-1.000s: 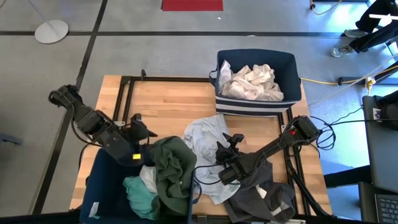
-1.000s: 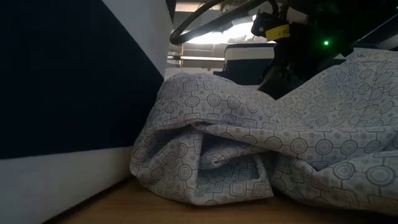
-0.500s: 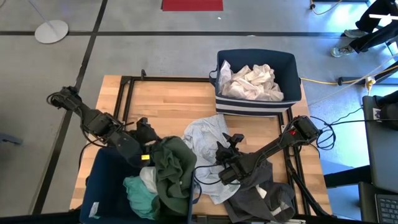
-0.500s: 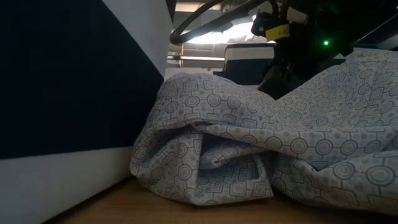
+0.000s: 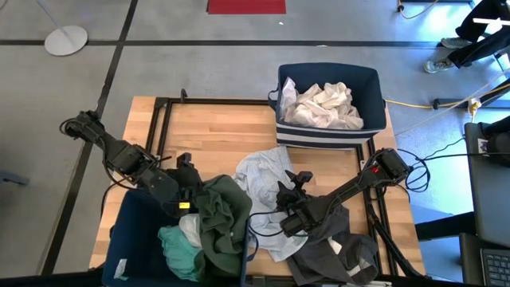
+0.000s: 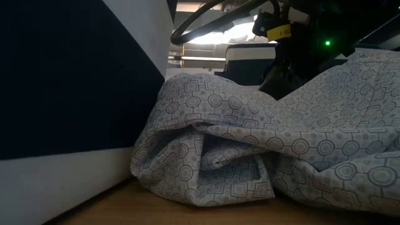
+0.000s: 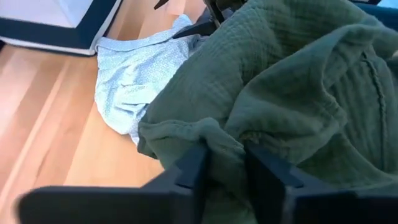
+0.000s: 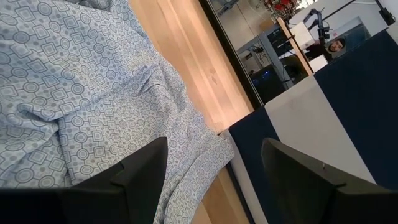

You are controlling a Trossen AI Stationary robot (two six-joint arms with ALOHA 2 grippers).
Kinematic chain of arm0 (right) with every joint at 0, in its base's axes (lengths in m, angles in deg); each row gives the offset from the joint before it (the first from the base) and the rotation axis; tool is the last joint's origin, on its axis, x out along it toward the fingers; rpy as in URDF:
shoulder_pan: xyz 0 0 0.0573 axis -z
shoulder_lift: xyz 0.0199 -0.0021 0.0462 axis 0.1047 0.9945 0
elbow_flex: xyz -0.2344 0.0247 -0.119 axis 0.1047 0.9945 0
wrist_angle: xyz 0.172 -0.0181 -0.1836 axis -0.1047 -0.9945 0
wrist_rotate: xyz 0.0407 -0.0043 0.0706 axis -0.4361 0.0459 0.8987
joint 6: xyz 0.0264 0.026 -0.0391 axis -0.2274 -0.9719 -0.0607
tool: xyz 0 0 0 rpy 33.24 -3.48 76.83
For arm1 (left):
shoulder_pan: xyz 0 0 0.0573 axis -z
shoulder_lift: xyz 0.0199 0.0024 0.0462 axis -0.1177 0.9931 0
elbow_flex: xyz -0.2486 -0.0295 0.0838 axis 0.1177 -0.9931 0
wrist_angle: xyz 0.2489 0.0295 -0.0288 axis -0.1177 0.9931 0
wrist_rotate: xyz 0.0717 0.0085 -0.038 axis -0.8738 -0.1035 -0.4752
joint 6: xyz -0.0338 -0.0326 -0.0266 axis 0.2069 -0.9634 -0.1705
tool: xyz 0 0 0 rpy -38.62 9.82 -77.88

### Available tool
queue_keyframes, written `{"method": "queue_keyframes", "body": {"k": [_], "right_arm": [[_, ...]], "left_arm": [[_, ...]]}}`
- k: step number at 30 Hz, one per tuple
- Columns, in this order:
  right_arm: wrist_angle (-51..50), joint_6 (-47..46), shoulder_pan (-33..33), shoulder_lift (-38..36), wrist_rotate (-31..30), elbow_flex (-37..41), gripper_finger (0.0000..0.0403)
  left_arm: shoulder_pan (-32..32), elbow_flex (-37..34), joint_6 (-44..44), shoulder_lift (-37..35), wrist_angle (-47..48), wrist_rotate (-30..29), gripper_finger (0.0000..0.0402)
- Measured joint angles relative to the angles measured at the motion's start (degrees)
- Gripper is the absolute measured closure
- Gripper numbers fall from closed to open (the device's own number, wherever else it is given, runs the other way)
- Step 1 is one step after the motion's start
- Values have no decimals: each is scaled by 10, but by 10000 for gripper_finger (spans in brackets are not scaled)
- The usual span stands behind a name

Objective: Sort clothes
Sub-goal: Put the dark green polo shirt into the bottom laundry bin

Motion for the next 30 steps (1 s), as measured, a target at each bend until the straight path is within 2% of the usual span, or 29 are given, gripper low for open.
{"method": "queue_keyframes", "body": {"k": [4, 6, 16, 26, 30], "right_arm": [[0, 0, 0, 0, 0, 0, 141], [0, 0, 0, 0, 0, 0, 141], [0, 0, 0, 0, 0, 0, 141], [0, 0, 0, 0, 0, 0, 141], [0, 0, 0, 0, 0, 0, 141]], "left_arm": [[0, 0, 26, 0, 0, 0, 380], [0, 0, 36, 0, 0, -1, 393], [8, 23, 69, 0, -15, -13, 396], [47, 133, 130, 0, -18, -61, 398], [88, 159, 186, -1, -61, -62, 397]]}}
